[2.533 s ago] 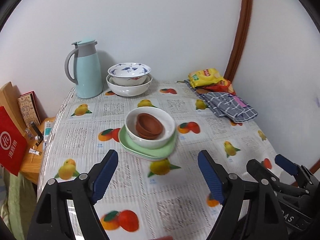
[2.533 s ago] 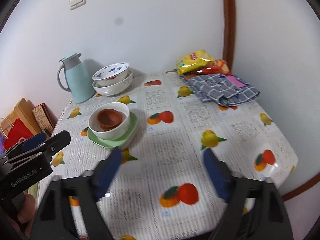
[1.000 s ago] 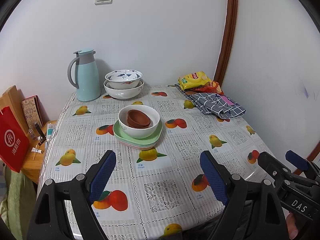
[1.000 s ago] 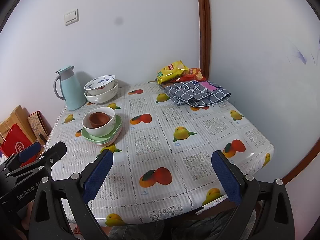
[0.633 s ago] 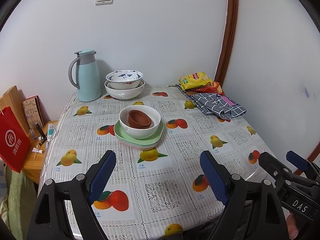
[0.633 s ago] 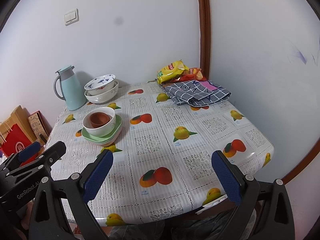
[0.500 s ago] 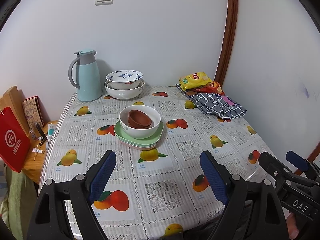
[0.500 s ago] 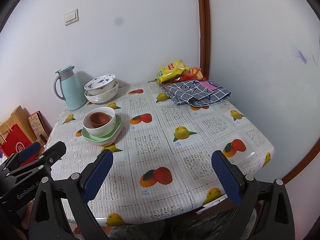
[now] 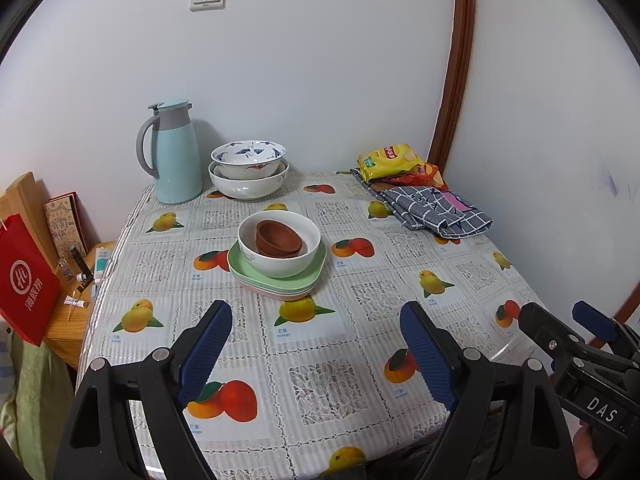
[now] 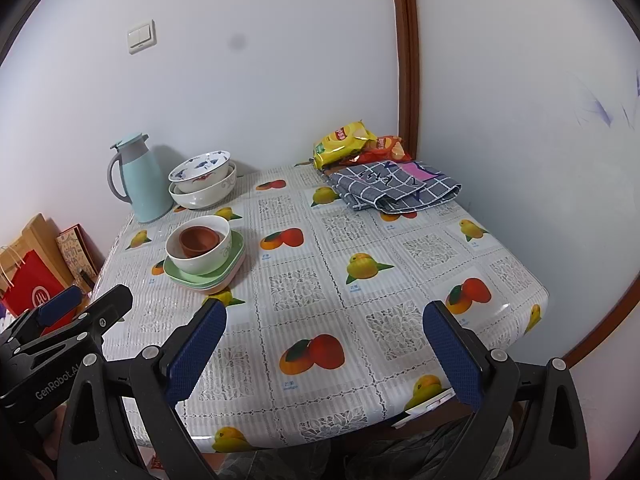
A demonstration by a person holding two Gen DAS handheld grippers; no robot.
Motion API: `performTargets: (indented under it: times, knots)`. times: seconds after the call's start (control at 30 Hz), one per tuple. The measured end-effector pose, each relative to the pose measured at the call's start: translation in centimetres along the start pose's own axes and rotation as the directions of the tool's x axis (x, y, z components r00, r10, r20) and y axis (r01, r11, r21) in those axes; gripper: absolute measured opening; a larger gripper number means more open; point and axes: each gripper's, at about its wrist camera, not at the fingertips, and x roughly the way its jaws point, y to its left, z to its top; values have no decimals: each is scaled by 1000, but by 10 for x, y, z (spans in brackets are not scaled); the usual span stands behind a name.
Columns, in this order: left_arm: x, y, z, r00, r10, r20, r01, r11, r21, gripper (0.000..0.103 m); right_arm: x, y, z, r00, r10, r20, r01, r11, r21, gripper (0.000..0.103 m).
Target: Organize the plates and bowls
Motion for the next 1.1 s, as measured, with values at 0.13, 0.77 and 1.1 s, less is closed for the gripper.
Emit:
performTargets:
  times: [0.13,0.77,1.1]
  knots:
    - [0,0,0,1000,1,-1,-1,1000,0,85,-1,1,0,1000,3,0,-3,1000,0,98]
    - [-1,0,0,1000,2,2,-2,1000,-1,85,-2,1,0,1000,4,1,-4,1000,2,98]
    - [-1,0,-1,1000,2,3,-2,1000,0,85,-2,2,1,1000,3,2,-3,1000,1,98]
